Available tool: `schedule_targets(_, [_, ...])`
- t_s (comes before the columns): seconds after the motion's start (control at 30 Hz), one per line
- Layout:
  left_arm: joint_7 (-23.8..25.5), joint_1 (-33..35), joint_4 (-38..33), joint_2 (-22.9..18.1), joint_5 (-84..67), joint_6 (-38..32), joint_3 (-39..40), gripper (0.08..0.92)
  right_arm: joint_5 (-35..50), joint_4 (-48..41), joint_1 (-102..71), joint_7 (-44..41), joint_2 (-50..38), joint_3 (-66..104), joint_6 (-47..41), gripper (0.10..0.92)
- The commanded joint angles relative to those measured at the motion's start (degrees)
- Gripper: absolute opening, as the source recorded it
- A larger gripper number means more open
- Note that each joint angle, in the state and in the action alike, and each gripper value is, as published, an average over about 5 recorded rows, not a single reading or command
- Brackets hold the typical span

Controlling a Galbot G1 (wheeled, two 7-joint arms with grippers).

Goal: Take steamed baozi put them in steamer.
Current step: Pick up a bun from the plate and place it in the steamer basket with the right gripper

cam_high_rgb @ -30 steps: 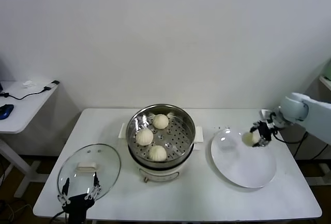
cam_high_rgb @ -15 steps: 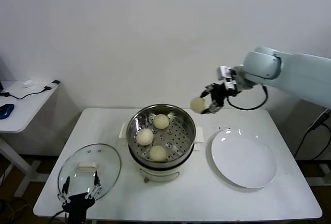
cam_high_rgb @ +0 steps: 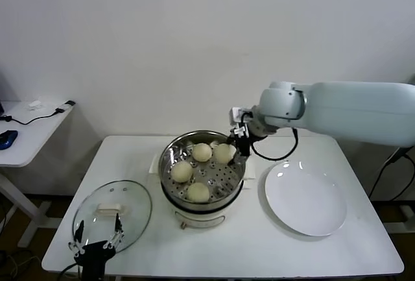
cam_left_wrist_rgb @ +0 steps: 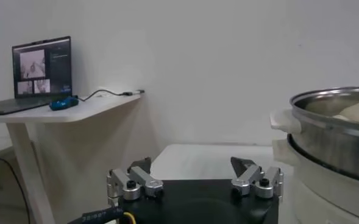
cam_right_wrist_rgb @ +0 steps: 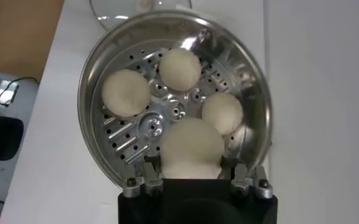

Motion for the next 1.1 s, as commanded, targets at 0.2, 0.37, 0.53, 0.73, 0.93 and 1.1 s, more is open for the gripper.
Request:
schedule_targets(0.2, [-0.06,0.03,0.40,-0.01,-0.09,-0.07,-0.49,0.823,-2.34,-3.08,-10.15,5.32,3.24,1.44,-3.31,0.653])
schedule_targets(0.37, [-0.11,-0.09,0.43,-0.06,-0.12,-0.09,-0.68,0.823,-3.32,-4.49,-11.28,5.41,3.62,1.39,-3.20,0.653])
schedule_targets(0.53, [-0.14,-0.18,0.44,-0.12,-0.15,-0.08,-0.74,0.823,-4.41,-5.45,-12.44,5.42,4.02,1.84,-3.01,0.654])
schedule_targets(0.73, [-0.22,-0.18,0.28,-0.04,-0.18,-0.05,-0.97,0.823,-4.45,-6.04,-12.56,3.91,4.08,3.00,-2.03,0.682])
schedule_targets(0.93, [-0.17,-0.12,-0.06,0.00,-0.17,0.06,-1.02,0.823,-4.09,-6.04,-8.65,-2.45,2.78,3.40,3.01,0.806])
schedule_targets(1.1, [-0.13,0.04,-0.57,0.04,-0.16,0.38,-0.97,0.823,-0.75,-7.06,-1.62,-12.35,0.27,3.18,10.78,0.822])
